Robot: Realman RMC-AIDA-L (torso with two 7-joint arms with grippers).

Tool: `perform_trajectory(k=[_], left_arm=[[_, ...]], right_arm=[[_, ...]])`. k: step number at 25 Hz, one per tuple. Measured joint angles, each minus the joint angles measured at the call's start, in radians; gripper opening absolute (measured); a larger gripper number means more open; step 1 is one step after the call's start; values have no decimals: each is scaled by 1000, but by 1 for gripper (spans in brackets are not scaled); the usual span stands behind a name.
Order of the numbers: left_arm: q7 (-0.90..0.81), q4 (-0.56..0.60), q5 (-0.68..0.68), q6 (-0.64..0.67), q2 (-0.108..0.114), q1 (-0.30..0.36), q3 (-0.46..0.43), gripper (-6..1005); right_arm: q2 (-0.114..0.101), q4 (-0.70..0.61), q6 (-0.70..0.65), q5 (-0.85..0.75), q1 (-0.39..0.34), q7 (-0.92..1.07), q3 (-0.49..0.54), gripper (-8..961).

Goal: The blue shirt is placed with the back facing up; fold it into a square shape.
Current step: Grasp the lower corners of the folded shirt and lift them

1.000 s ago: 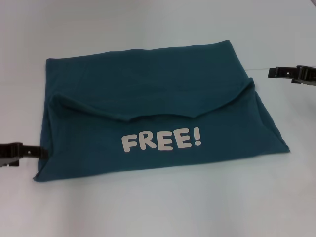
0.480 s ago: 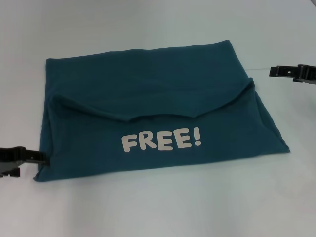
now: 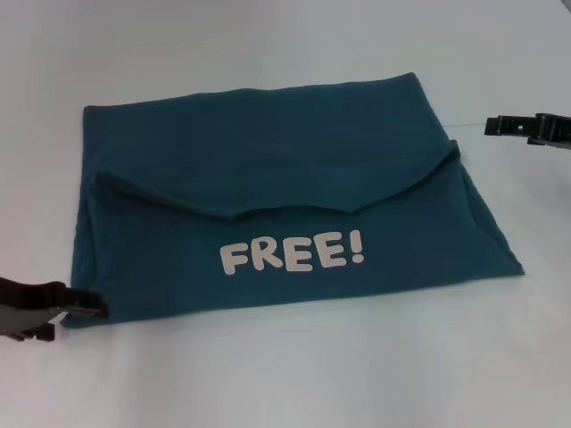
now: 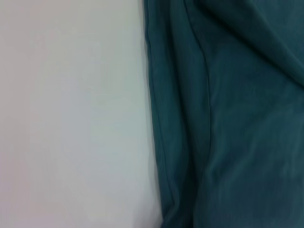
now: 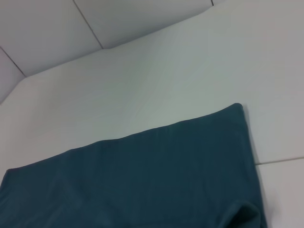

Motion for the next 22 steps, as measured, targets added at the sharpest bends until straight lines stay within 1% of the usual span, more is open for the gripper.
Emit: perform_trajectory(k=[9, 22], left_arm=[[-6, -17, 1, -29, -10, -16, 0, 937], [-20, -29, 28, -53, -9, -18, -3, 937]], right_arm=[[3, 0, 0, 0, 4, -1, 0, 918], [4, 0, 0, 0, 5, -2, 0, 918]])
